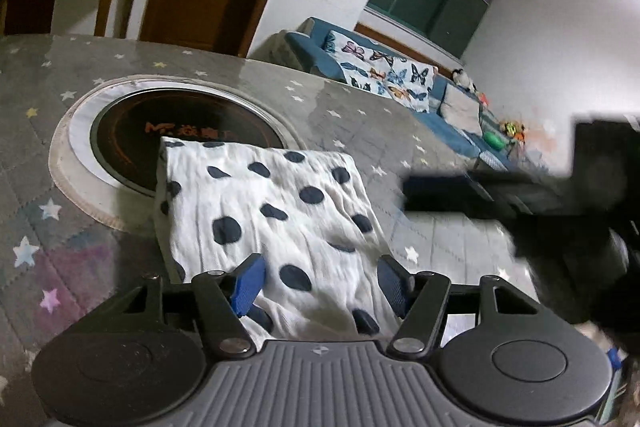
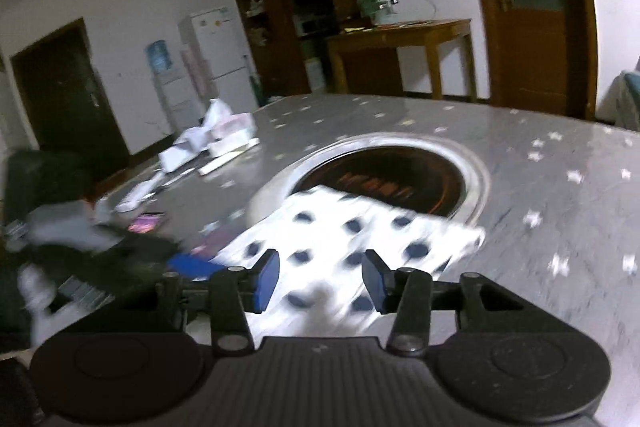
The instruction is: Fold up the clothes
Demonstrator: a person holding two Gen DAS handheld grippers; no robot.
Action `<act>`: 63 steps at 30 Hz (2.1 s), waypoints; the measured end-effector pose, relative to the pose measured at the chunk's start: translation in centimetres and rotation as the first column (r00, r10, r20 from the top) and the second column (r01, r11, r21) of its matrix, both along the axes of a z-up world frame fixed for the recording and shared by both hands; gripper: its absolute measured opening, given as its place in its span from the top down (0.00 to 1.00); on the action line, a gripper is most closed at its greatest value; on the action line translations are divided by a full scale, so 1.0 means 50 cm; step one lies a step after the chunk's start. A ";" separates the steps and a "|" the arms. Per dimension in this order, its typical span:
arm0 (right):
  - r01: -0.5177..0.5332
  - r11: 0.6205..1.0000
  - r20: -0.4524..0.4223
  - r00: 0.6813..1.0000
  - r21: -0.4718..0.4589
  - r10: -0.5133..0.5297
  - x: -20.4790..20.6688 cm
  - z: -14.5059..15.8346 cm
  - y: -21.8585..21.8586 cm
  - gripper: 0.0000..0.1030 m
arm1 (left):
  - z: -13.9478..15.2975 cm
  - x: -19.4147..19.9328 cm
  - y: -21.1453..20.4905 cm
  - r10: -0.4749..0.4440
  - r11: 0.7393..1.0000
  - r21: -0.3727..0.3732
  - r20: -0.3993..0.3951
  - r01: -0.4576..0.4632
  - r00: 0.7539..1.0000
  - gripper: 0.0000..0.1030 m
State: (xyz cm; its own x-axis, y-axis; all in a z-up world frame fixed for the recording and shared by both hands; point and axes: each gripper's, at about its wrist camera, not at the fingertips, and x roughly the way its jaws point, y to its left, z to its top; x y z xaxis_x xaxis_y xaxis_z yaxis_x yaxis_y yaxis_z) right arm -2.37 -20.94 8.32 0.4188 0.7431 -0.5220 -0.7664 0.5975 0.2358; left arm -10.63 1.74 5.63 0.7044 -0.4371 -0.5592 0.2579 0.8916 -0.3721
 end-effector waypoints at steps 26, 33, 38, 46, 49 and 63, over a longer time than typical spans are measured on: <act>0.110 0.966 -0.016 0.993 -0.233 -0.117 0.223 -0.109 0.109 0.43 | -0.031 -0.022 -0.014 -0.044 0.997 0.069 0.011 0.043 0.999 0.35; 0.095 0.970 -0.062 0.992 -0.223 -0.112 0.232 -0.113 0.097 0.56 | -0.027 -0.023 -0.010 -0.045 0.997 0.065 0.017 0.043 0.999 0.33; 0.108 0.958 -0.038 0.992 -0.267 -0.123 0.212 -0.105 0.095 0.83 | -0.024 -0.025 -0.007 -0.044 0.996 0.078 0.026 0.042 0.999 0.32; 0.258 0.909 0.053 0.966 -0.328 -0.255 0.160 -0.092 0.023 0.89 | -0.011 -0.008 0.004 -0.006 0.996 0.092 0.058 0.001 0.998 0.30; 0.345 0.876 0.067 0.937 -0.336 -0.343 0.135 -0.093 -0.032 0.89 | -0.007 0.000 0.009 0.014 0.996 0.088 0.068 -0.020 0.998 0.28; 0.553 0.776 0.057 0.823 -0.302 -0.565 -0.052 -0.086 -0.221 0.65 | -0.016 0.014 0.066 0.109 0.994 0.018 0.010 -0.109 0.994 0.27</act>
State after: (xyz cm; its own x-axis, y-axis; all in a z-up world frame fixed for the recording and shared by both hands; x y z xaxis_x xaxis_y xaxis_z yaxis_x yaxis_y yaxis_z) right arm -4.95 -31.99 4.00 0.6901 0.1938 -0.6973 -0.2704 0.9628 0.0000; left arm -9.95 5.04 4.82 0.7523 -0.3467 -0.5602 0.1616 0.9215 -0.3532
